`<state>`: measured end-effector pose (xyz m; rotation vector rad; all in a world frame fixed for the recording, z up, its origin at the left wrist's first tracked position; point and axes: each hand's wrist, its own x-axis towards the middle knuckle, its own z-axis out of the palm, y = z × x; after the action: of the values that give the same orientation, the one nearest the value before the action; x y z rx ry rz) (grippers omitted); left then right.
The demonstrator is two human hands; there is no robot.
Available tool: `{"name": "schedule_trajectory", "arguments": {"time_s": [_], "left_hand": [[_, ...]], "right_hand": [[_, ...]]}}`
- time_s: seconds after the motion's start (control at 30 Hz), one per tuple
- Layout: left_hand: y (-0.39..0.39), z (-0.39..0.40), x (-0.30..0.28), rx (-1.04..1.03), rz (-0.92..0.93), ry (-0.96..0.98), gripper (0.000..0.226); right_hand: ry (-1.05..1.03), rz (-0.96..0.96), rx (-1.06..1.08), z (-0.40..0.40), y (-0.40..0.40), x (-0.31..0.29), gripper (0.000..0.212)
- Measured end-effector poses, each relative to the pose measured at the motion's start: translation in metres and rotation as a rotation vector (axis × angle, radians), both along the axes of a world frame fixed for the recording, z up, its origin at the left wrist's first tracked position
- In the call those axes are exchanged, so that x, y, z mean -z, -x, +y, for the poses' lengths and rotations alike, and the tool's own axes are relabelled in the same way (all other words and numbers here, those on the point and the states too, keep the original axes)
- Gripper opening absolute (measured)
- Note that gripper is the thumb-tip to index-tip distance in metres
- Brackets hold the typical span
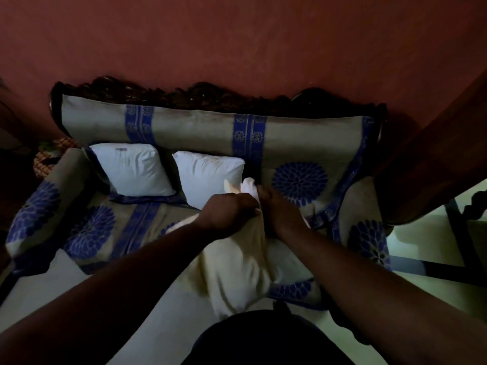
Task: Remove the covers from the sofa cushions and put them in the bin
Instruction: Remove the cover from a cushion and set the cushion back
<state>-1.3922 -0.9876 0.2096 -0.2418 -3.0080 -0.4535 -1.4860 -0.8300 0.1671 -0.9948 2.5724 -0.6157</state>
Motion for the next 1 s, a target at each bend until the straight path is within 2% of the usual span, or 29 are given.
{"name": "schedule_trajectory", "arguments": {"time_s": [0.07, 0.1, 0.13, 0.2, 0.27, 0.3, 0.4, 0.47, 0.5, 0.57, 0.6, 0.67, 0.7, 0.77, 0.87, 0.93, 1.0], "left_hand": [[-0.002, -0.014, -0.006, -0.032, -0.047, 0.095, 0.05], [-0.005, -0.019, -0.002, 0.004, -0.138, 0.21, 0.046], [-0.01, -0.022, 0.001, 0.086, -0.285, 0.323, 0.043], [-0.019, -0.013, 0.012, 0.274, -0.625, 0.512, 0.057], [-0.025, -0.003, 0.02, 0.259, -0.771, 0.456, 0.073], [-0.026, 0.006, 0.026, 0.241, -0.75, 0.397, 0.068], [-0.022, 0.051, 0.05, 0.225, -0.566, 0.365, 0.031], [-0.023, 0.069, 0.06, 0.135, -0.429, 0.267, 0.022], [-0.025, 0.067, 0.071, 0.046, -0.392, 0.184, 0.02], [-0.024, 0.058, 0.082, -0.05, -0.386, 0.092, 0.02], [-0.022, 0.051, 0.087, -0.026, -0.326, 0.113, 0.026], [-0.016, 0.04, 0.083, -0.035, -0.235, 0.159, 0.033], [-0.014, 0.036, 0.08, -0.035, -0.223, 0.133, 0.031], [-0.013, 0.035, 0.081, -0.049, -0.248, 0.041, 0.025], [-0.016, 0.033, 0.094, -0.005, -0.392, 0.044, 0.028], [-0.018, 0.035, 0.098, 0.148, -0.578, 0.078, 0.036], [-0.017, 0.046, 0.086, 0.323, -0.757, 0.174, 0.042]], "right_hand": [[0.046, 0.026, 0.115, -0.005, 0.014, -0.006, 0.075], [0.07, 0.032, 0.124, -0.006, 0.016, -0.009, 0.082], [0.07, 0.043, 0.111, -0.008, 0.015, -0.011, 0.087], [0.017, 0.059, 0.089, -0.015, 0.013, -0.016, 0.083], [-0.027, 0.038, 0.109, -0.032, 0.016, -0.026, 0.082], [-0.015, 0.019, 0.129, -0.04, 0.019, -0.032, 0.085], [0.091, -0.085, 0.27, -0.052, 0.036, -0.046, 0.089], [0.182, -0.125, 0.319, -0.042, 0.041, -0.05, 0.095], [0.24, -0.137, 0.299, -0.032, 0.043, -0.05, 0.106], [0.296, -0.335, 0.185, -0.005, 0.043, -0.041, 0.138], [0.225, -0.389, 0.111, 0.008, 0.04, -0.032, 0.148], [-0.047, -0.3, 0.047, 0.034, 0.032, -0.008, 0.155], [-0.14, -0.274, 0.082, 0.042, 0.028, 0.006, 0.153], [-0.204, -0.306, 0.147, 0.055, 0.016, 0.028, 0.139], [-0.234, -0.283, 0.133, 0.055, 0.0, 0.047, 0.127], [-0.28, -0.2, 0.072, 0.05, -0.004, 0.048, 0.119], [-0.338, -0.079, -0.007, 0.04, -0.012, 0.05, 0.099]]}}
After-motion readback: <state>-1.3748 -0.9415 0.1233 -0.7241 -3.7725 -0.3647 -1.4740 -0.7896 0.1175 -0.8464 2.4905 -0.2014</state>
